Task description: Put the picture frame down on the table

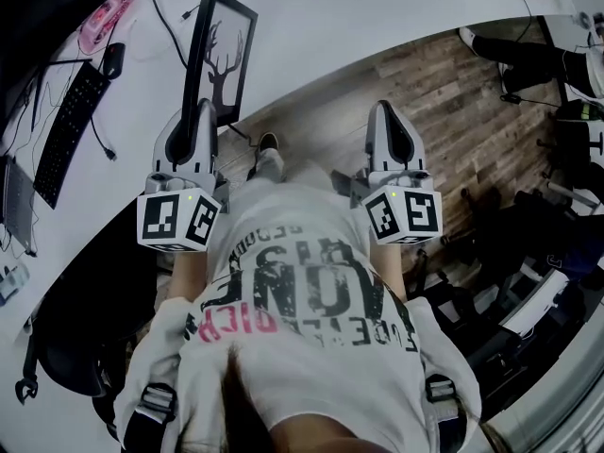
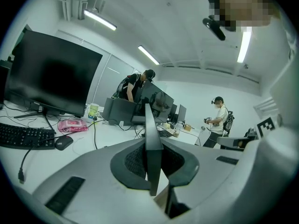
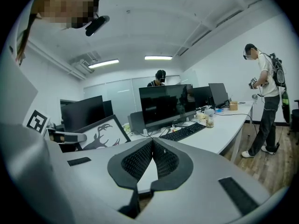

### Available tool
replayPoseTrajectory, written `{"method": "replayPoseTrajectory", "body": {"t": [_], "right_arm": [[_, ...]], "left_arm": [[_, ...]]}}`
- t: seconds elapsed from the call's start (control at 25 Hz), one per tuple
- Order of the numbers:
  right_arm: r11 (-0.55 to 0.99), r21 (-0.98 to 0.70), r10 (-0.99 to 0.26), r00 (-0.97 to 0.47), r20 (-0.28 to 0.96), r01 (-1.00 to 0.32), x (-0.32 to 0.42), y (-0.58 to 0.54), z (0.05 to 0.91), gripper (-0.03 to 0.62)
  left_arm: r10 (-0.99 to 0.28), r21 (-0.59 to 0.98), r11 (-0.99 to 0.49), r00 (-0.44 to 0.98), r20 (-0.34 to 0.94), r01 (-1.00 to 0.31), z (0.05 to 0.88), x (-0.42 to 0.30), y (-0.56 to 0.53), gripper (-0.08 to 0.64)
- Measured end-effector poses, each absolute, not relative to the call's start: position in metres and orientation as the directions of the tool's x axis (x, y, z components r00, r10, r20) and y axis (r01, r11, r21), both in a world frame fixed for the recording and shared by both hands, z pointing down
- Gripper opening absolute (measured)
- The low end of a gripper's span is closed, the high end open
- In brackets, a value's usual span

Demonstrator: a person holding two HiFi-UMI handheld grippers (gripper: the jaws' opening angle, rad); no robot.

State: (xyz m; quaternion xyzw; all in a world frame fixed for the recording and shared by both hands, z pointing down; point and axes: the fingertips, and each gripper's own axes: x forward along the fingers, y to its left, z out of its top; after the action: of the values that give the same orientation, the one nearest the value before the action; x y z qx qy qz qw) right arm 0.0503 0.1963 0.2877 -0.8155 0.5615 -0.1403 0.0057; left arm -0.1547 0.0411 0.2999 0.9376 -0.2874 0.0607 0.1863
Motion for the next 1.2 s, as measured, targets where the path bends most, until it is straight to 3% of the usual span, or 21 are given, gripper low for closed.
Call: {"method": "replayPoseTrajectory", "body": {"t": [0.68,1.2], "right_arm": [[-0.347,-0.155,-0.922,0.307,0.234,-0.925,0.064,0.153,0.286,0.000],[-0.170,-0.164,-0.967,0.132,0.218,-0.972,0.120,0.079,0.278,0.000]], "left_arm": [[-0.554,0.340,-0.724,0.800,0.231,-0.600,0.303,-0.150,0.006,0.025],[-0.704,0.335,-0.595,0.675,0.220,-0.730,0.290,-0.124,-0.024,0.025]]}}
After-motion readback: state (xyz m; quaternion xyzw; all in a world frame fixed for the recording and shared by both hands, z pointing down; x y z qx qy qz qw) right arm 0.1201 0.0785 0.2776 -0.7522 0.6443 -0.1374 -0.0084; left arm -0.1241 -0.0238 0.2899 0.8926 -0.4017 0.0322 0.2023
